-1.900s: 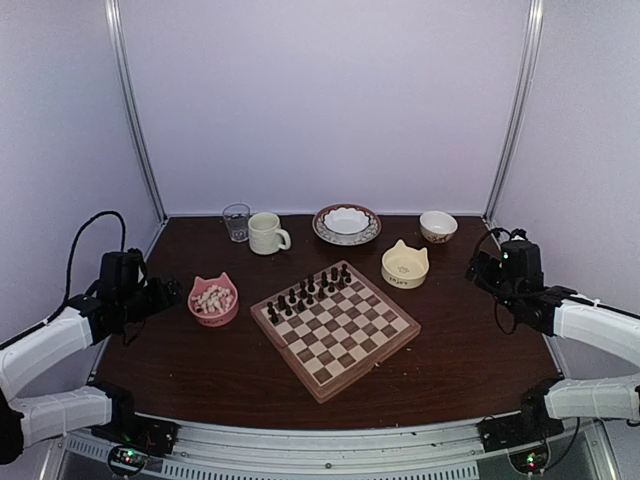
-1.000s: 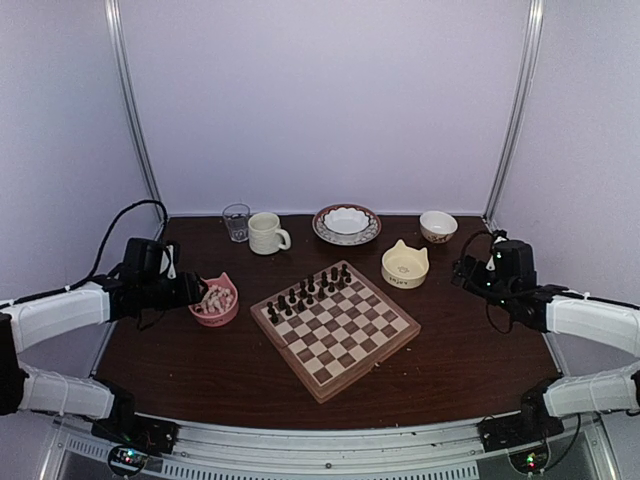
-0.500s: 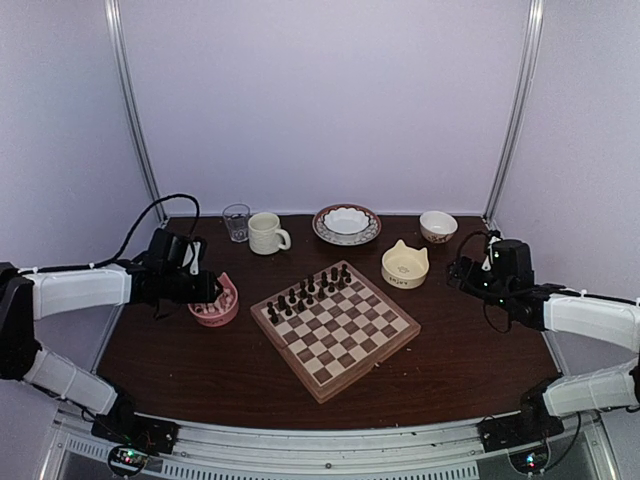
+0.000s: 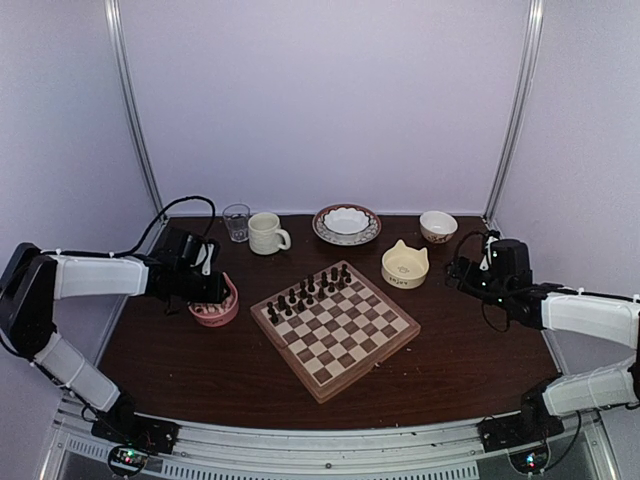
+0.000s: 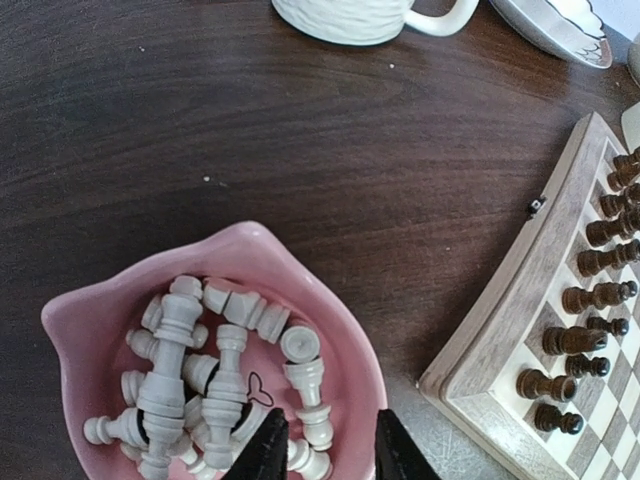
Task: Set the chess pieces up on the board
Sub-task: Pick up the chess pile from the storage box.
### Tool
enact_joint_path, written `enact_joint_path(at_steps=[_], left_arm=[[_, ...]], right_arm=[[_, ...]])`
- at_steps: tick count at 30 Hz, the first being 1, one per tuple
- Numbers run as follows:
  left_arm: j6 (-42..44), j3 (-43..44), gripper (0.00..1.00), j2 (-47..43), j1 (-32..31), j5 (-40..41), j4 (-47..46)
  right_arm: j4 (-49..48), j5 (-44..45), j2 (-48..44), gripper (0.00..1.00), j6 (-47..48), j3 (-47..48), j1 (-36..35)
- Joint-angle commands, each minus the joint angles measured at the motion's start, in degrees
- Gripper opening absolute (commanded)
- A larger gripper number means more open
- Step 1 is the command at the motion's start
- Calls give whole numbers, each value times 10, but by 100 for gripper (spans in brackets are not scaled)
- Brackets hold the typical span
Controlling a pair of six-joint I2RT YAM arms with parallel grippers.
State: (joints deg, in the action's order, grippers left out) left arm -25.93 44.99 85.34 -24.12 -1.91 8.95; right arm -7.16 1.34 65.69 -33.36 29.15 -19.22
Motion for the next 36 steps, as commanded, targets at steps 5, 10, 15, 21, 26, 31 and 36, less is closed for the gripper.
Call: enact_joint_path(at_steps=[5, 10, 15, 21, 26, 31, 36], left_arm=[[16, 42, 31, 57, -1, 34, -18], [17, 53, 29, 73, -1, 37, -12], [17, 63, 26, 78, -1, 45, -7], [20, 78, 26, 103, -1, 37, -1], [20, 91, 26, 117, -1, 31, 11], [22, 91, 19, 115, -1, 44, 14], [24, 83, 15, 98, -1, 52, 12]], right_arm=[[-15, -11, 5, 96, 2, 18, 2], [-15, -12, 5, 96, 3, 18, 2], [-16, -12, 7, 96, 2, 18, 2], [-16, -12, 7, 96, 2, 18, 2], [-15, -12, 5, 96, 2, 19, 2], [-14, -12, 4, 96, 2, 19, 2], [-13, -12, 3, 96, 3, 19, 2]])
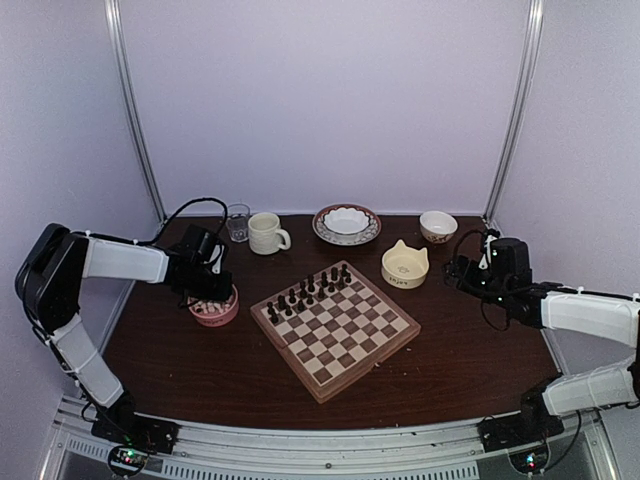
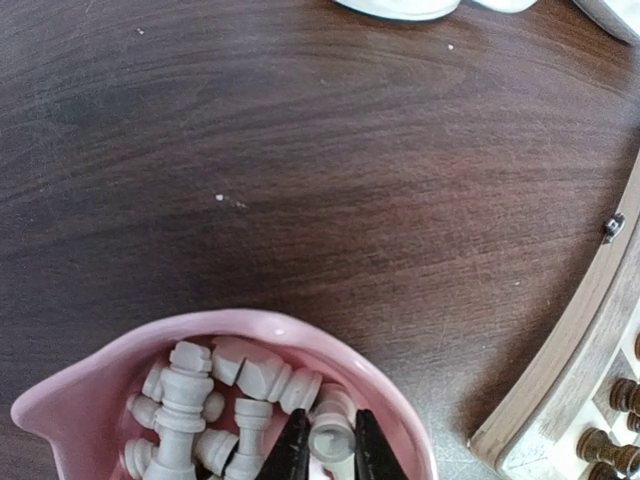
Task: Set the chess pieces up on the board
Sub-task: Pick up the chess pile from the storage box, then place the chess pile on the chessboard.
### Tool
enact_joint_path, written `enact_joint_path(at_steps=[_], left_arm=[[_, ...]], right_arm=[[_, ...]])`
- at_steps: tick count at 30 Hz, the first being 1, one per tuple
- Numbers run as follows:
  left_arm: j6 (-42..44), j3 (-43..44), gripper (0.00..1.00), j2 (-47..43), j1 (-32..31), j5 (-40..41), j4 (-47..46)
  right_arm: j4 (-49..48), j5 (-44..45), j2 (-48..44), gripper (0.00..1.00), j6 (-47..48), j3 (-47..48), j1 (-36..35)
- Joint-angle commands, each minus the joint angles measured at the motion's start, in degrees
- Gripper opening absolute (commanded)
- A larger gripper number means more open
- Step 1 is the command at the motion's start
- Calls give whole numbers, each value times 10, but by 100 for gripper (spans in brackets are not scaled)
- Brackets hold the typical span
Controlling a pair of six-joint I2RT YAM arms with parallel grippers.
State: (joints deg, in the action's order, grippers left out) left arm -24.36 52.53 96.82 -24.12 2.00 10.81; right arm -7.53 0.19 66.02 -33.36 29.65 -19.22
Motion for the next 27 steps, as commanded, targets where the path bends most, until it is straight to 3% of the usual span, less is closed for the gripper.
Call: enact_joint_path(at_steps=[1, 22, 27], left_arm=[[8, 6, 15, -22, -2, 15, -9], [-25, -51, 16, -183, -20, -39, 10], [-32, -54, 17, -206, -22, -3, 38]], right_arm=[[-10, 0, 0, 96, 2, 14, 2], [-8, 0, -1, 96, 10, 14, 2], [-12, -16, 3, 96, 11, 15, 2]])
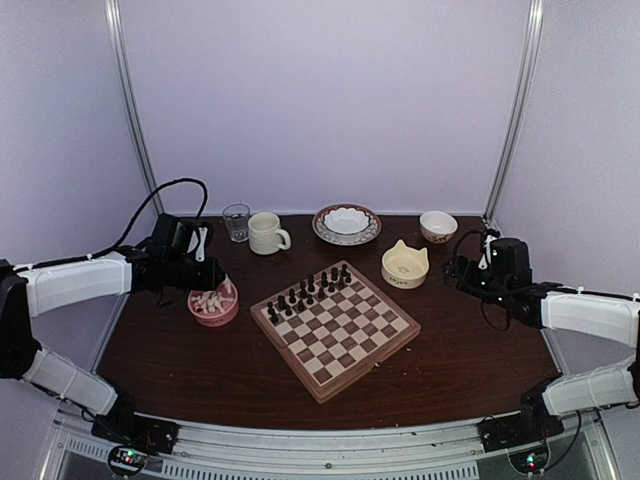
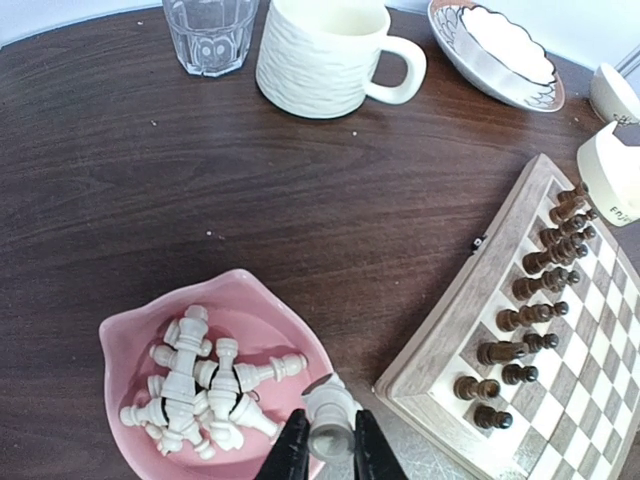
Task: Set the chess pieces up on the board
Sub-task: Place the chess pile on the chessboard.
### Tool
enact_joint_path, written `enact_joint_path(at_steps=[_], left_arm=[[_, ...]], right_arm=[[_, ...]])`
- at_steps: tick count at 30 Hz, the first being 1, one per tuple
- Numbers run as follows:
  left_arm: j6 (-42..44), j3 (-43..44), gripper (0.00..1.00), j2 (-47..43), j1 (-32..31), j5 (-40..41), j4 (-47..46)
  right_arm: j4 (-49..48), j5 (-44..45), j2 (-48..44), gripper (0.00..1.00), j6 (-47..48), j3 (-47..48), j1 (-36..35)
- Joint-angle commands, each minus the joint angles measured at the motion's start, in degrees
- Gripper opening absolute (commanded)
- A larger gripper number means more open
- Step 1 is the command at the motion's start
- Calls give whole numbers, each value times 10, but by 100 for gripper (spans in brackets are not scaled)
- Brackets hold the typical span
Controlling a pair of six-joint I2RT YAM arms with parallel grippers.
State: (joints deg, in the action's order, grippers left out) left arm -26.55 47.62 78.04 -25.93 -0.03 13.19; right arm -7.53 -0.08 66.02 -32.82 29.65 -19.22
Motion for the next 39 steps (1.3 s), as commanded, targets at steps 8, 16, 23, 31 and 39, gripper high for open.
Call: enact_joint_path(at_steps=[8, 16, 23, 31, 39], left_arm=[[-15, -10, 17, -39, -3, -16, 24], [-43, -23, 17, -51, -9, -156, -14], [-60, -19, 18, -40, -62, -202, -46], [-40, 15, 18, -3, -164, -203, -68], [2, 51, 18, 54, -236, -205, -81]], right_arm=[[-58, -112, 17, 93, 35, 21, -12], [-90, -132, 37, 85, 119, 48, -133], [-116, -120, 20, 81, 193, 54, -248], [-129, -36, 27, 81, 231, 57, -324], [-82, -110, 70, 79, 266, 97, -330]])
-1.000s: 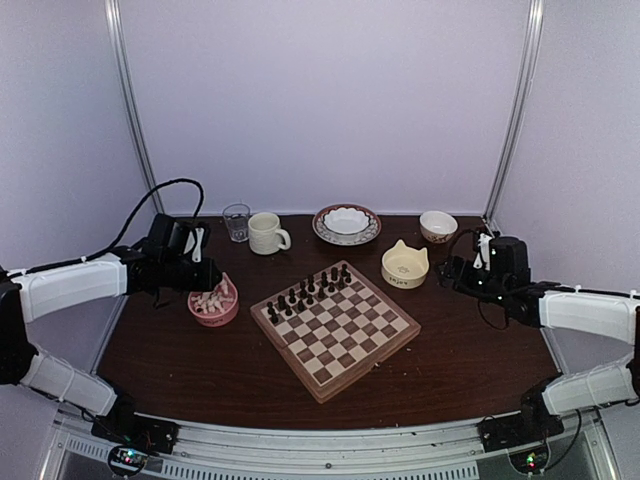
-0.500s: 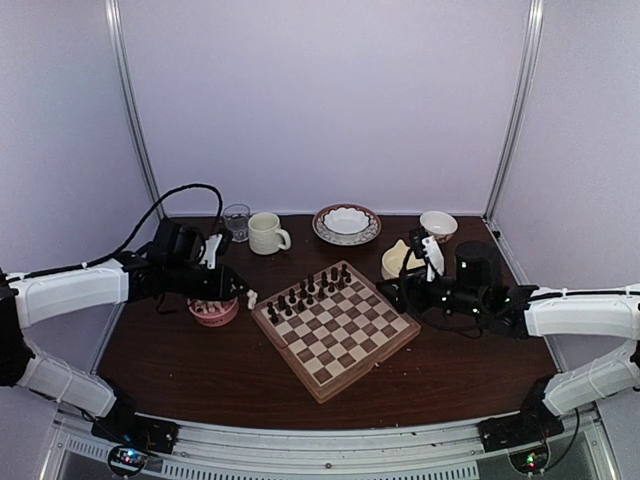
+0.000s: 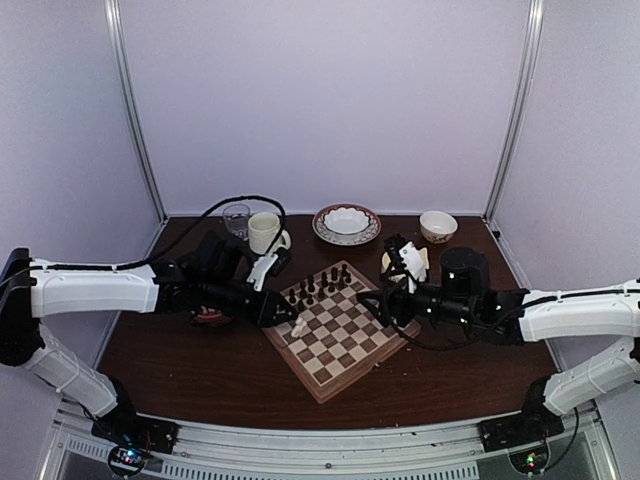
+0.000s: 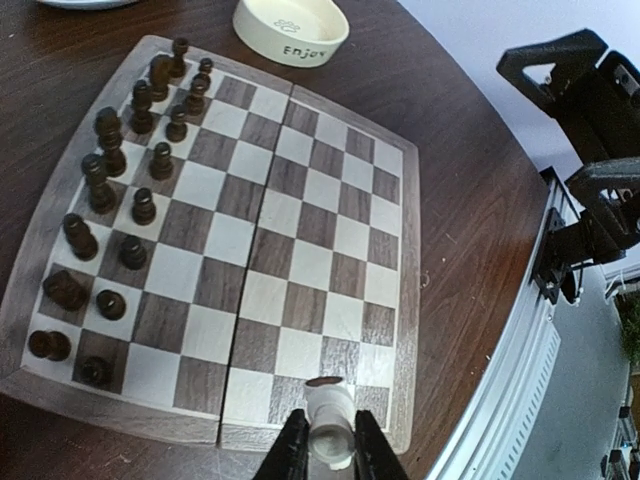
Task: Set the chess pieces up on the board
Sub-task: Place the chess pile on the chessboard.
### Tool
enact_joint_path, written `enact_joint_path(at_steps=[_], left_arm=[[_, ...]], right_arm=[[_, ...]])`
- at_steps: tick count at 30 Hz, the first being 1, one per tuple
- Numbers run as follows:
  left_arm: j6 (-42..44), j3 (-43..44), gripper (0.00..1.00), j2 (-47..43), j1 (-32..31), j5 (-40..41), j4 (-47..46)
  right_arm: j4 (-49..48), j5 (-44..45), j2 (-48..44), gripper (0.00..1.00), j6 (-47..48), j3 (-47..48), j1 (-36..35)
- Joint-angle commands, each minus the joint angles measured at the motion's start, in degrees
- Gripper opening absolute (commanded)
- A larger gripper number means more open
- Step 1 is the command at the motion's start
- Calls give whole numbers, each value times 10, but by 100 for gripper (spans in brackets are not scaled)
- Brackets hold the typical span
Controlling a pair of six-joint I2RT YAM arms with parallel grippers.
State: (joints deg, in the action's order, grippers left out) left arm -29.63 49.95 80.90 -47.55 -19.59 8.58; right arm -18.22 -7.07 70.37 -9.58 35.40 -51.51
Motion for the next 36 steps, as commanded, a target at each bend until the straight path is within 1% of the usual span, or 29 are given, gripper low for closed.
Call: enact_joint_path(at_steps=[1, 4, 8, 11, 16, 19, 22, 24, 31, 33, 36], left_arm=[[42, 32, 18, 34, -26, -6, -34], [60, 46, 17, 68, -44, 13, -34], [73, 72, 17, 117, -60, 34, -31], [77, 89, 17, 152, -66, 30, -28], [82, 113, 18, 192, -70, 17, -27], [89, 127, 18, 214, -74, 0, -30], [99, 141, 20, 231, -80, 9, -20], [103, 148, 22, 238, -84, 12, -14], [102, 152, 43, 241, -84, 18, -6], [103, 152, 46, 240, -84, 19, -4], [105, 151, 47, 237, -84, 20, -1]], right_arm=[[35, -44, 34, 79, 38, 46, -9], [52, -36, 50, 80, 41, 56, -10], [57, -11, 41, 81, 33, 45, -10], [58, 1, 22, 82, 17, 24, -10], [60, -4, -8, 82, -8, -17, -10], [62, 3, -12, 82, -10, -19, -10], [65, -4, -2, 82, -12, -12, -10], [68, -9, 7, 83, -13, -7, -10], [72, -20, 22, 82, -15, 1, -10], [70, -21, 24, 81, -15, 1, -10], [69, -31, 26, 78, -15, 2, -9]])
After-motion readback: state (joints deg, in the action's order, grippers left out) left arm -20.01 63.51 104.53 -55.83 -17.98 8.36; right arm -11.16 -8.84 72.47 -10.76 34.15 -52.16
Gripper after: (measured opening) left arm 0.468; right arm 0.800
